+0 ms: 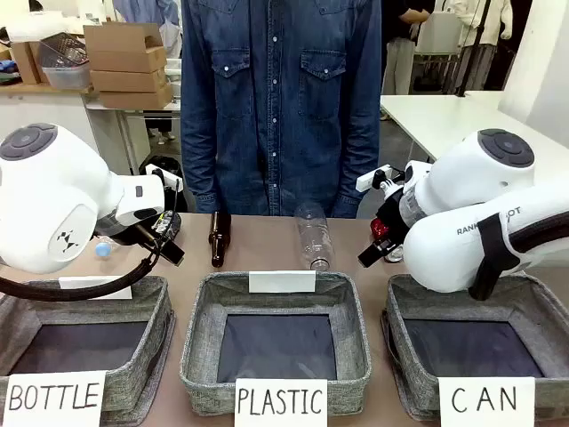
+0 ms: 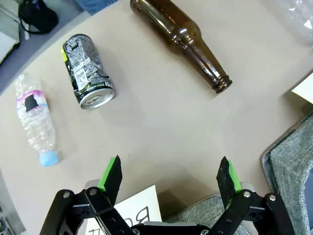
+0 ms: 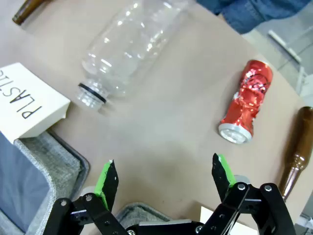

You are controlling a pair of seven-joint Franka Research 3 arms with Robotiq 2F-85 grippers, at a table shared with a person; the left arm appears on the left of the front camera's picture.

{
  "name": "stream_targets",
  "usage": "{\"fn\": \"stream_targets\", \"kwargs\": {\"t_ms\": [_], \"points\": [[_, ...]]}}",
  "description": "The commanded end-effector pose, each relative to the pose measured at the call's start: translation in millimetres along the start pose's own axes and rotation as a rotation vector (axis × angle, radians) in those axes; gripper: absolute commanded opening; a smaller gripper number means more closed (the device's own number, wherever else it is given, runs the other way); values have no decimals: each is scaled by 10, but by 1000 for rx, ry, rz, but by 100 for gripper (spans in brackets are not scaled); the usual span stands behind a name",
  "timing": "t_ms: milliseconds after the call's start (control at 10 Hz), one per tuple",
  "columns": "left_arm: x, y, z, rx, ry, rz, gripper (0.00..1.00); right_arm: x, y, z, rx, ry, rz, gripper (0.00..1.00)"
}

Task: Sort the can waste into the basket.
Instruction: Pick up the can waste from the table and place it in the right Fabric basket.

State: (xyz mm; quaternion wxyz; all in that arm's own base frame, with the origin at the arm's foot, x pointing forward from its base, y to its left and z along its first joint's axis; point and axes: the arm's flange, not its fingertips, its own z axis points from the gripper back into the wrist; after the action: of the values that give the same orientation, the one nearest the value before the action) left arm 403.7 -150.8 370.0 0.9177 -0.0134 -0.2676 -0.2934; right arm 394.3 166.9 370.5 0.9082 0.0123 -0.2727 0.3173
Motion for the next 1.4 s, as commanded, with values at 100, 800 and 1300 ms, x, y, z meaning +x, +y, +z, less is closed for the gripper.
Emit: {"fn": "stream_targets", "kwargs": {"t_ms": [100, 800, 1300], "points": [[0, 0, 0, 0, 0, 0, 100, 1, 0, 0, 0, 0, 0, 100], [0, 0, 0, 0, 0, 0, 100, 1, 0, 0, 0, 0, 0, 100], [-151, -101, 1430, -104, 20, -146, 100, 172, -283, 1086, 82, 100, -47, 100]]}}
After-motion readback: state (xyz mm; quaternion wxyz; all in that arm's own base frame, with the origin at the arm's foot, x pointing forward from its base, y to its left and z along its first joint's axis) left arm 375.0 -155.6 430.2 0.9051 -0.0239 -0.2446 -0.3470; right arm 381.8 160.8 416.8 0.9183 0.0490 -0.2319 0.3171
